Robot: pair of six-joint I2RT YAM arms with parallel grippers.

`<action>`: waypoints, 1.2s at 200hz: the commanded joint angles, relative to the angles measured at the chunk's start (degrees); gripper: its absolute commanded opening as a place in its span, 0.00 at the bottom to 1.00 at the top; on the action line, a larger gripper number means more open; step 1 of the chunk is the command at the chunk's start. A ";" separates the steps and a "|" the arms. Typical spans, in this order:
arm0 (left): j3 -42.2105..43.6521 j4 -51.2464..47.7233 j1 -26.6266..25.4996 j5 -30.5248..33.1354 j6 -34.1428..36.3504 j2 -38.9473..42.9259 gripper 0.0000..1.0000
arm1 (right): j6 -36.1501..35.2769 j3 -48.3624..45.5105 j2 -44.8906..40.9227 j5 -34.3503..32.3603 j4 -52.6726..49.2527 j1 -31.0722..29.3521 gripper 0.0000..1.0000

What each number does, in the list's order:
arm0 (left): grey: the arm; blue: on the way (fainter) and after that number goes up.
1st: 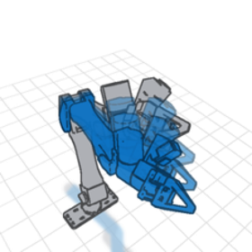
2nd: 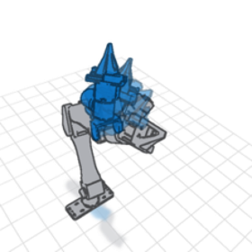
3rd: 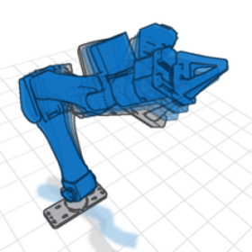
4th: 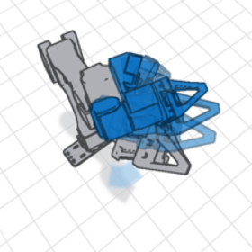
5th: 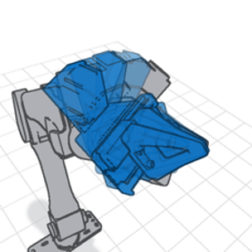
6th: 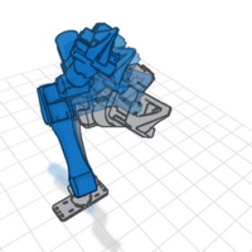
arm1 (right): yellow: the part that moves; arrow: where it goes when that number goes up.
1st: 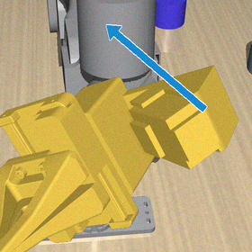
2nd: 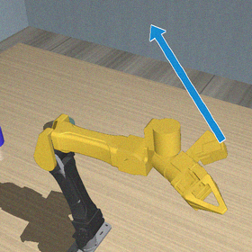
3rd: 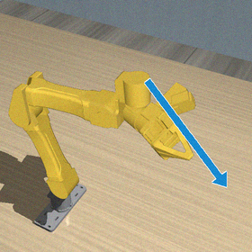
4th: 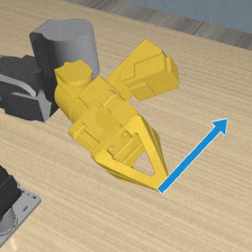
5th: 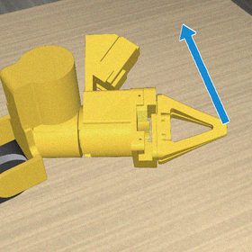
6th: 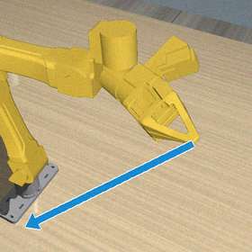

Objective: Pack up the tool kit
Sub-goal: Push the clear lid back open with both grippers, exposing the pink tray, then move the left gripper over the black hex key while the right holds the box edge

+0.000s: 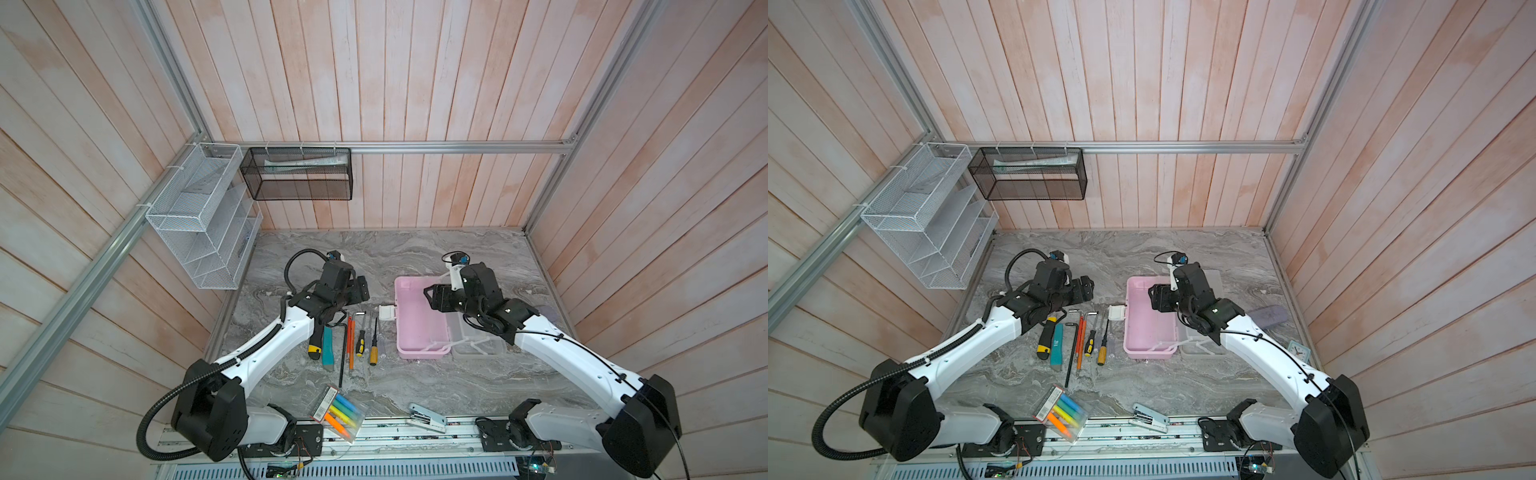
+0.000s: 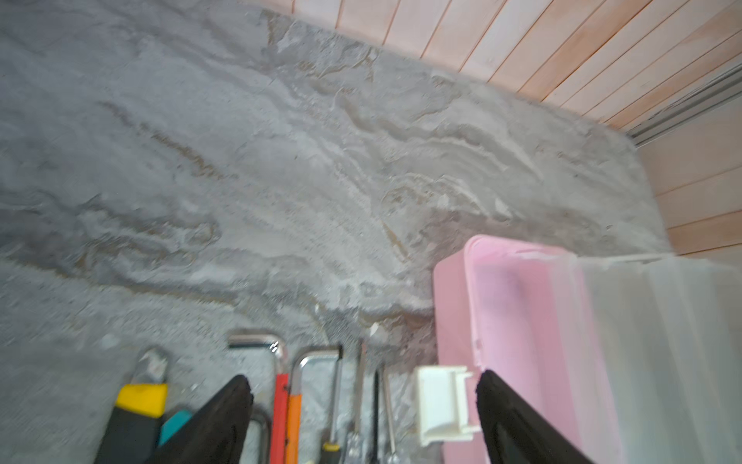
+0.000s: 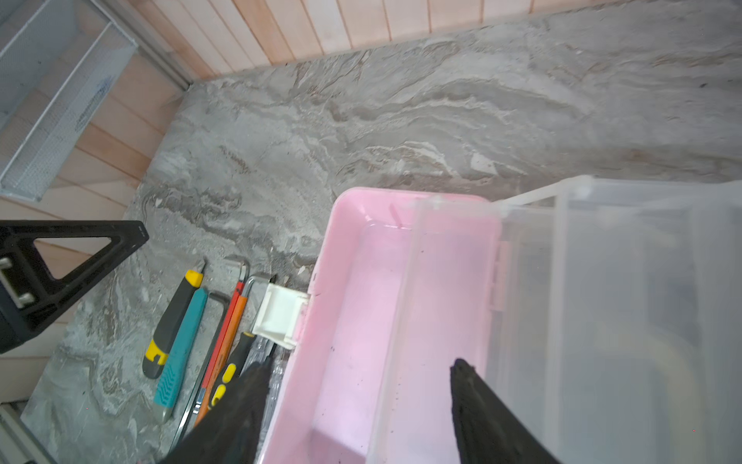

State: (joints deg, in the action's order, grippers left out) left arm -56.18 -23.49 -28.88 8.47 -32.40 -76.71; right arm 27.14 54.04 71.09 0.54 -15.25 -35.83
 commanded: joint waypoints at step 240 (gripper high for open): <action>17.24 -2.63 -4.65 0.85 -8.03 -4.42 0.25 | 4.24 -2.71 7.03 3.90 6.24 -2.34 0.57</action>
State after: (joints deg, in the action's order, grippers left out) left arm -40.10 -27.16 -34.15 7.94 -40.56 -80.36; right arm 30.50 52.21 77.21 4.19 -10.17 -37.85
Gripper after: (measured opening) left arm 0.250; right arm 0.566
